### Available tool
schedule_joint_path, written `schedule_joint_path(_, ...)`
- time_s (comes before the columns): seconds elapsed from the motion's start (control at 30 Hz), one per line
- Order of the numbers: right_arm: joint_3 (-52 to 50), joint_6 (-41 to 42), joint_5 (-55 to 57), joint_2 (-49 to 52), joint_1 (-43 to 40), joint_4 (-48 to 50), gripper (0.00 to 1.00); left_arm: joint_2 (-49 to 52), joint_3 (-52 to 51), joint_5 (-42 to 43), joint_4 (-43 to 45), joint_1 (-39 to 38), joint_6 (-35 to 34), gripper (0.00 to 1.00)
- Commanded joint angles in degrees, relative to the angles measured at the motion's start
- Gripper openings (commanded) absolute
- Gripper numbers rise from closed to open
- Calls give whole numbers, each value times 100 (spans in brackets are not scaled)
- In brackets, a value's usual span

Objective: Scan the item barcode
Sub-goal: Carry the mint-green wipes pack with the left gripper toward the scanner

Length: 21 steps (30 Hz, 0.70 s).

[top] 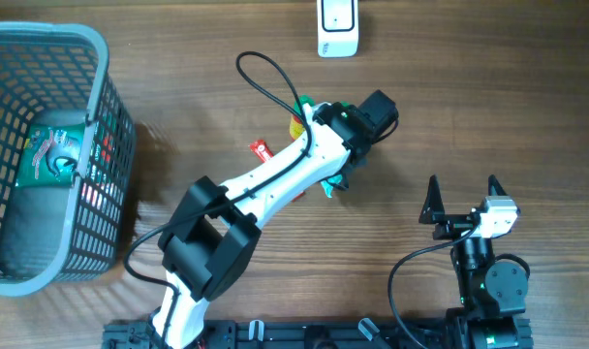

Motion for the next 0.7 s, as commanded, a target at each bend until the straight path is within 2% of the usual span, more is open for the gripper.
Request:
schedule_joint_path(0.0, -7, -63, -72, -35, 22, 13, 100, 87, -293, -120, 295, -140, 92, 8)
schedule_joint_path(0.2, -7, -63, -74, -35, 22, 13, 100, 87, -592, -367, 404, -151, 111, 15)
schedule_joint_path(0.23, -7, -63, -74, -35, 22, 13, 100, 87, -597, -516, 297, -151, 111, 18)
schedule_joint_path(0.3, -7, -63, -74, -35, 22, 13, 100, 87, -597, -787, 101, -151, 111, 35)
schedule_joint_path(0.4, -7, -63, -74, -35, 22, 13, 100, 87, -597, -807, -13, -151, 116, 54)
schedule_joint_path(0.5, -7, -63, -74, -35, 22, 13, 100, 85, -595, -804, -48, -151, 378, 63)
schedule_joint_path(0.57, -7, -63, -74, -35, 22, 13, 100, 70, -579, -804, -122, -151, 435, 63)
schedule_joint_path(0.67, -7, -61, -74, -35, 22, 13, 100, -52, -573, -804, -219, -151, 433, 29)
